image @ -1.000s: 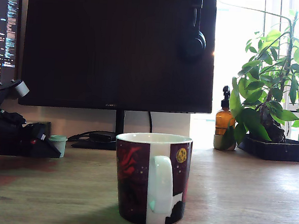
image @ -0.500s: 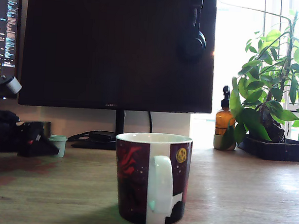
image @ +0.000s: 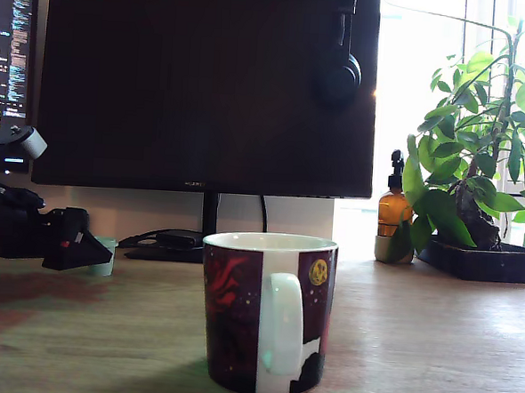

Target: Pick up the coffee capsules from the table one by one and drop them inside the nearest coffee cup

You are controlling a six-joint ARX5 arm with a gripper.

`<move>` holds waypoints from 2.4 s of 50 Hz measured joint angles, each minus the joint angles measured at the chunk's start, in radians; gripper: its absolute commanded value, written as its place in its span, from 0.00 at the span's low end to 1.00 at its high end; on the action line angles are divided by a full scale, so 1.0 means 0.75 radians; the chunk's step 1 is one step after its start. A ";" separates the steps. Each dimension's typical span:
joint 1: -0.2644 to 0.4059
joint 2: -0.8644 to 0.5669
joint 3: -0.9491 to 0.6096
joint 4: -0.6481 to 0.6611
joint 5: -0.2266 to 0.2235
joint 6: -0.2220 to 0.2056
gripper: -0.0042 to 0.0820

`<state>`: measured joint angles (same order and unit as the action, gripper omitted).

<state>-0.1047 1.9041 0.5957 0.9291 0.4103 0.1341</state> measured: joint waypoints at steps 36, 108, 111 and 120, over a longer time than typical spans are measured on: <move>-0.033 0.136 0.201 -0.043 -0.036 -0.033 0.69; -0.041 0.090 0.240 -0.316 0.060 0.011 0.30; -0.041 0.062 0.240 -0.359 0.082 0.011 0.30; -0.041 -0.051 0.240 -0.465 0.160 0.011 0.30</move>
<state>-0.1352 1.8660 0.7753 0.5800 0.5304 0.1421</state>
